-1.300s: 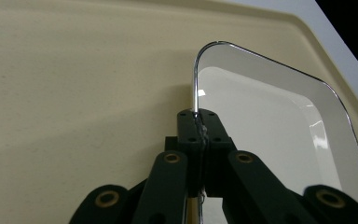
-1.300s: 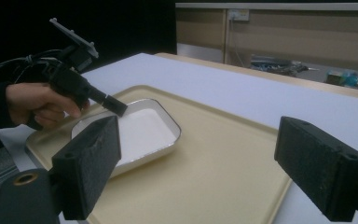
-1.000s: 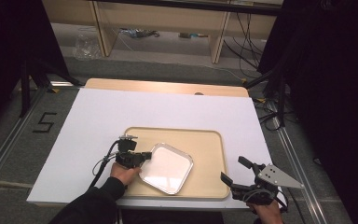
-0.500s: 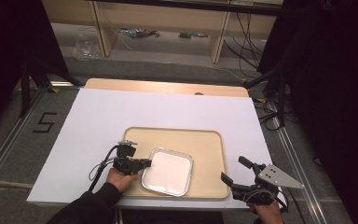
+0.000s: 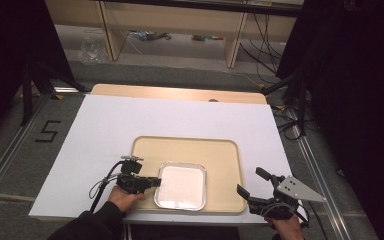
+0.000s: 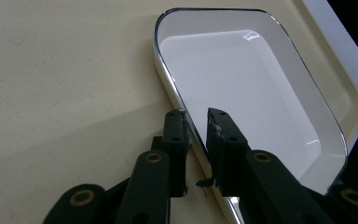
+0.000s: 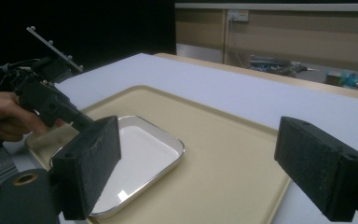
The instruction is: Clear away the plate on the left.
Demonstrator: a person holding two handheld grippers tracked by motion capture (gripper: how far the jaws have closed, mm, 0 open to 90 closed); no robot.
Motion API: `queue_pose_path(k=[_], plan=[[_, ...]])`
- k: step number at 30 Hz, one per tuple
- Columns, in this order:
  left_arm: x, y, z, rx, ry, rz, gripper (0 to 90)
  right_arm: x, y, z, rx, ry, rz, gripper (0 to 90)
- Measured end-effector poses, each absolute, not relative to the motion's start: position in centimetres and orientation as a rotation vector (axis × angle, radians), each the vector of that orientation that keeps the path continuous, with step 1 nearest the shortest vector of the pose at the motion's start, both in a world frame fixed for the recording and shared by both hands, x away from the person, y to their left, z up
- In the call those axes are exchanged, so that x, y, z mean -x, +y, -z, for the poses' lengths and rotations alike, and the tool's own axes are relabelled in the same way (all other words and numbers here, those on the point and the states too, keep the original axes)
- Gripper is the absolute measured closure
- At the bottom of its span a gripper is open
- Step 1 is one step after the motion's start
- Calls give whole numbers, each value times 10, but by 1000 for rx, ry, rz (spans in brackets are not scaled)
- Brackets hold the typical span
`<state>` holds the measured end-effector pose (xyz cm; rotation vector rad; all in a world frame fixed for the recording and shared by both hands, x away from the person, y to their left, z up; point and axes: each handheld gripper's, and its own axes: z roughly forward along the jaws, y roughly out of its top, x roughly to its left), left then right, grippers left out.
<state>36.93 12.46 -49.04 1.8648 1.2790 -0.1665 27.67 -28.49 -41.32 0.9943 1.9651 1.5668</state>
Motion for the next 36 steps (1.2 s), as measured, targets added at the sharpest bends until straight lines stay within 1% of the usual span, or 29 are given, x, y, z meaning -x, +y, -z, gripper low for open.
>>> queue_pose_path(k=[8,11,31,32,34,35,36], plan=[[-366,123,490,-1874,1263,185,760,-277,-286,413,-971,1961,-1556,152],[-364,121,491,-1865,1256,222,759,-277,-286,413,-971,1960,-1556,152],[-362,119,491,-1881,1237,195,742,-277,-286,413,-974,1959,-1555,152],[-361,119,490,-1890,1232,185,729,-277,-286,413,-977,1959,-1556,152],[-361,120,489,-1913,1227,170,646,-277,-286,413,-975,1958,-1557,152],[-360,121,486,-1918,1232,128,599,-276,-285,413,-1002,1966,-1573,152],[-359,122,485,-1908,1240,119,552,-277,-286,413,-972,1958,-1557,152]])
